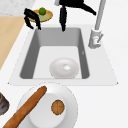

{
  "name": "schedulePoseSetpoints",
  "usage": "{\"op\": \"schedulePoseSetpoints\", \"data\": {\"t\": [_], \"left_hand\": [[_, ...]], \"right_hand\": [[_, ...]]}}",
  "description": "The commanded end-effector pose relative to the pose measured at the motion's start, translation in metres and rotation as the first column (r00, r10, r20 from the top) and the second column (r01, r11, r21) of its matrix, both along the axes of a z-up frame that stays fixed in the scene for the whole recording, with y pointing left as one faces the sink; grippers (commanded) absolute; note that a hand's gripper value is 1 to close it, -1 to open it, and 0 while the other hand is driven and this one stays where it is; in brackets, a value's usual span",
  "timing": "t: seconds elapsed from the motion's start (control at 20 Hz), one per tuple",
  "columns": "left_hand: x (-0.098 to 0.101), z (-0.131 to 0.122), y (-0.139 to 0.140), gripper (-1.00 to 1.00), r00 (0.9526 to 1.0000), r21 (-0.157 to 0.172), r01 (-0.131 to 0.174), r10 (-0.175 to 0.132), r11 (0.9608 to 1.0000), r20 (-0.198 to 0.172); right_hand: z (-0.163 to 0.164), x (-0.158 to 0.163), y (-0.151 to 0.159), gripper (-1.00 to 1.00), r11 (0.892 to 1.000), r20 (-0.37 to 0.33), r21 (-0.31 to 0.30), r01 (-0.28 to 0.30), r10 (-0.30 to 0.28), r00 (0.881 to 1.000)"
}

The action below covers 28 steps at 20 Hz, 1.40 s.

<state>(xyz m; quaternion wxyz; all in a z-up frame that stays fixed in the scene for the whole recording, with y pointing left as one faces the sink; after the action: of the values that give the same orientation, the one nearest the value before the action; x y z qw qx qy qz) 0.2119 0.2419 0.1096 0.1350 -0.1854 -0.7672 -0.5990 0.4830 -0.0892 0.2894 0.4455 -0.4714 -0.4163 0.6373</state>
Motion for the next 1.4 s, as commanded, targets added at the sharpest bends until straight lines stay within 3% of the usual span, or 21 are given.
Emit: {"op": "schedulePoseSetpoints", "data": {"t": [0.0,0.3,0.45,0.8,0.95,1.35], "left_hand": [[0.000,0.000,0.000,0.00,1.0000,0.000,0.000,0.000,1.0000,0.000],[0.000,0.000,0.000,0.00,1.0000,0.000,0.000,0.000,1.0000,0.000],[0.000,0.000,0.000,0.00,1.0000,0.000,0.000,0.000,1.0000,0.000],[0.000,0.000,0.000,0.00,1.0000,0.000,0.000,0.000,1.0000,0.000],[0.000,0.000,0.000,0.00,1.0000,0.000,0.000,0.000,1.0000,0.000],[0.000,0.000,0.000,0.00,1.0000,0.000,0.000,0.000,1.0000,0.000]], "right_hand": [[-0.001,0.020,0.006,-1.00,1.000,-0.106,-0.014,-0.002,0.001,0.994],[-0.015,0.053,0.009,-1.00,0.999,-0.211,-0.032,0.000,-0.006,0.978],[-0.020,0.075,0.010,-1.00,1.000,-0.248,-0.002,0.012,-0.012,0.969],[-0.048,0.119,0.010,-1.00,0.999,-0.355,-0.032,0.038,-0.047,0.934],[-0.059,0.137,0.010,-1.00,0.997,-0.401,-0.053,0.049,-0.066,0.914],[-0.082,0.186,0.011,-1.00,0.993,-0.520,-0.078,0.087,-0.116,0.846]]}}
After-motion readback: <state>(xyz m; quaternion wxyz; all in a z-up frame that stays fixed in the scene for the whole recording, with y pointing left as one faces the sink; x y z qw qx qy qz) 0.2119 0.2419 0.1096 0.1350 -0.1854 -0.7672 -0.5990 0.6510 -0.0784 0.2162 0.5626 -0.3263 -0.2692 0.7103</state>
